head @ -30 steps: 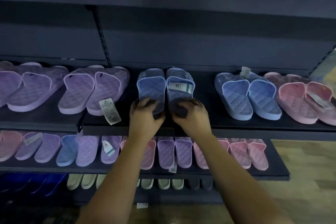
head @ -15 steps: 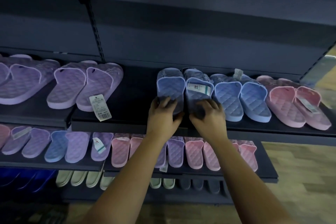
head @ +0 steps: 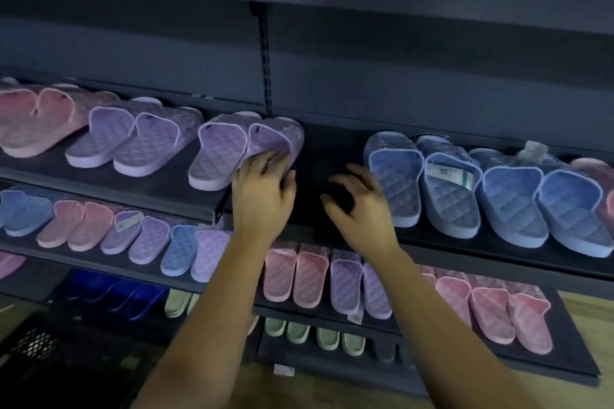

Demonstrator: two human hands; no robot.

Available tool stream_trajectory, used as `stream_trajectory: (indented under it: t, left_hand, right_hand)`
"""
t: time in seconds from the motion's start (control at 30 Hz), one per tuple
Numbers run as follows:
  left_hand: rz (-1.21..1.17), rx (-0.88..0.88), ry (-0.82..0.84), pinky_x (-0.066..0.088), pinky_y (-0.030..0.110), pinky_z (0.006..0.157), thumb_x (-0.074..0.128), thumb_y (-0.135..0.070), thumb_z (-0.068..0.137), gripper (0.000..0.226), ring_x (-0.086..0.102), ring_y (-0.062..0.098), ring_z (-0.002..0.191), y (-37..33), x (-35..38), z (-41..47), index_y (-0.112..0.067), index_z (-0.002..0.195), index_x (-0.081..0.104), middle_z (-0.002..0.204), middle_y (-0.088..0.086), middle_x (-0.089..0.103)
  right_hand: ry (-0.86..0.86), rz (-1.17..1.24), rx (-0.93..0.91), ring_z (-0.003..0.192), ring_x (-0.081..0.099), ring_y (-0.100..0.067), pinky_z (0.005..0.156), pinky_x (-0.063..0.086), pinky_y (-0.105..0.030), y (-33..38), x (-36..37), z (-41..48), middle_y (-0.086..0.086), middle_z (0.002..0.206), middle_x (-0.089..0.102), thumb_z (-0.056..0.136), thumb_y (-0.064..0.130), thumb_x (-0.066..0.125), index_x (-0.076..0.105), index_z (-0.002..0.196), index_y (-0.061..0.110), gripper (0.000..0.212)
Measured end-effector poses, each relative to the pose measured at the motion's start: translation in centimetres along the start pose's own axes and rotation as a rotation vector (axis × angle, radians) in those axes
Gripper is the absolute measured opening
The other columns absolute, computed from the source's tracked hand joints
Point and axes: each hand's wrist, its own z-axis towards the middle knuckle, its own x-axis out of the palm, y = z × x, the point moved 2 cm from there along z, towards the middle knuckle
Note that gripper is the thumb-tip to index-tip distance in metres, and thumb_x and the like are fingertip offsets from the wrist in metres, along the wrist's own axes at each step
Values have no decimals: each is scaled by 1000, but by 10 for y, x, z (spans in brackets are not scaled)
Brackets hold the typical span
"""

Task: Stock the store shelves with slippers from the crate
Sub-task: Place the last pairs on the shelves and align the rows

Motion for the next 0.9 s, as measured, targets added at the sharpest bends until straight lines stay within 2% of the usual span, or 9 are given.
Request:
stream_trajectory:
  t: [0.17,0.3,0.43,0.57,0.73,0.8,0.9]
  left_hand:
    - [52,-79,84,46,52,86,48,-37,83,42,56,37,109,74,-21,6,-17,115,67,120,10,62]
    - [-38,-107,157,49,54,84,57,-42,75,52,56,44,110,122,-19,7,-13,118,63,127,19,56]
    - [-139,-70,227,51,45,86,79,-37,70,62,60,42,110,149,-12,11,-2,118,63,129,28,53]
    - [-210,-71,258,51,43,90,64,-59,69,69,57,36,114,160,-7,14,-4,111,68,126,21,58]
    - [-217,-42,170,49,44,86,60,-59,63,63,64,32,100,143,-8,16,-4,89,72,107,18,66]
    - [-234,-21,171,46,40,85,61,-58,62,57,65,30,94,132,-3,15,-6,84,71,101,14,67]
    - [-233,-19,225,34,30,83,60,-59,62,56,62,31,92,114,7,12,-10,85,70,104,10,65]
  right_hand:
    - [51,-8,5,123,52,-27,95,49,-42,46,58,18,-11,133,54,76,44,70,68,111,17,44]
    - [81,-42,68,118,55,-28,91,51,-43,67,100,31,-8,130,56,67,65,61,68,110,20,63]
    - [26,-134,118,108,58,-35,92,49,-42,78,119,37,-11,126,60,62,54,70,71,106,17,58]
    - [-46,-187,125,90,62,-31,76,51,-34,85,124,38,-5,105,66,64,47,71,70,95,15,45]
    - [-162,-187,105,76,60,-25,63,43,-27,80,110,31,0,84,66,66,33,75,66,84,13,29]
    - [-181,-188,117,75,60,-26,61,42,-26,73,101,28,1,83,64,64,31,75,65,83,12,29]
    - [-196,-216,142,78,58,-28,61,43,-28,61,87,20,1,86,62,60,28,76,63,84,12,32]
